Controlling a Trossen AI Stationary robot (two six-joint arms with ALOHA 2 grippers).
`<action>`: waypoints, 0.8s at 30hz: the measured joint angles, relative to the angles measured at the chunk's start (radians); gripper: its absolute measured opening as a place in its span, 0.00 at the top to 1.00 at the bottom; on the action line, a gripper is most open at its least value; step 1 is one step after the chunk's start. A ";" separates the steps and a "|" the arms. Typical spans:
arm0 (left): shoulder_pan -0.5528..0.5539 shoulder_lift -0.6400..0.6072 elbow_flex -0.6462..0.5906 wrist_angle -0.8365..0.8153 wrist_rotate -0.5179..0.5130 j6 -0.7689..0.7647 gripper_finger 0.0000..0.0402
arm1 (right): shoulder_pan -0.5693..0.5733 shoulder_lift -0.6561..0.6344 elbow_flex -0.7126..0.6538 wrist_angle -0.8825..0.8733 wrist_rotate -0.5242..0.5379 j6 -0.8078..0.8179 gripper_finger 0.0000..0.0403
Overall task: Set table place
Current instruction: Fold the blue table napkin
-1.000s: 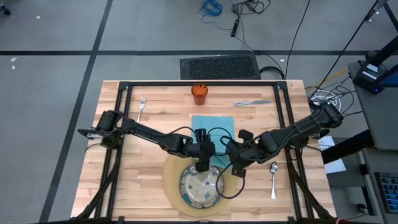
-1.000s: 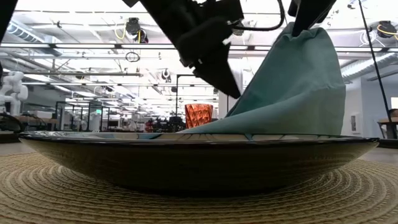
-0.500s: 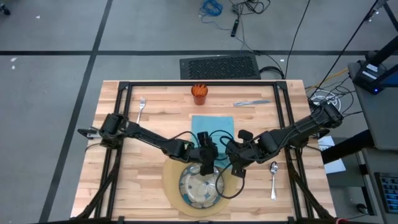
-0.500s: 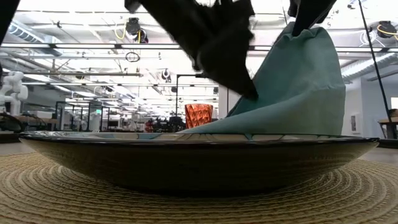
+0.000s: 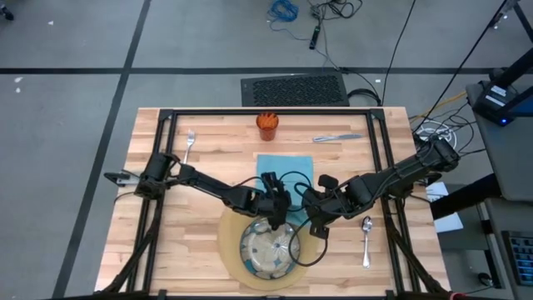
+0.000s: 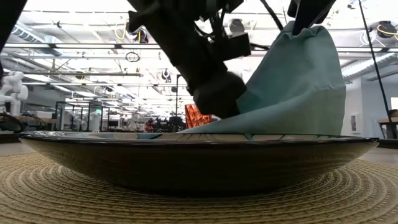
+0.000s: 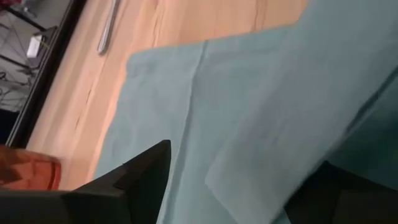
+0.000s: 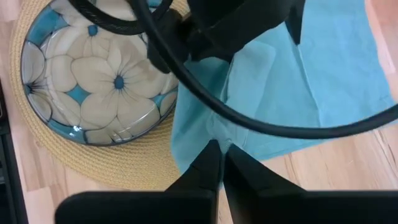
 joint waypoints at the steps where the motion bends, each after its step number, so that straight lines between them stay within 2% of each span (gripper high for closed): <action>1: 0.004 0.000 0.000 -0.009 0.002 -0.002 0.39 | 0.000 0.000 0.000 0.001 0.000 0.000 1.00; 11: 0.008 0.014 -0.054 -0.014 0.008 -0.055 0.39 | 0.000 0.000 0.000 -0.001 0.000 -0.005 1.00; 14: 0.008 0.017 -0.055 -0.010 0.008 -0.054 0.43 | 0.000 0.000 0.000 -0.001 0.000 -0.006 1.00; 17: 0.007 0.017 -0.055 -0.010 0.007 -0.054 0.54 | 0.000 0.000 0.000 -0.001 0.000 -0.006 1.00; 23: -0.012 0.017 -0.055 0.011 0.007 0.017 0.92 | 0.000 0.000 0.000 -0.001 0.000 -0.006 1.00; 24: -0.019 0.017 -0.055 0.023 0.006 0.033 0.96 | 0.000 0.000 0.000 -0.001 0.000 -0.006 1.00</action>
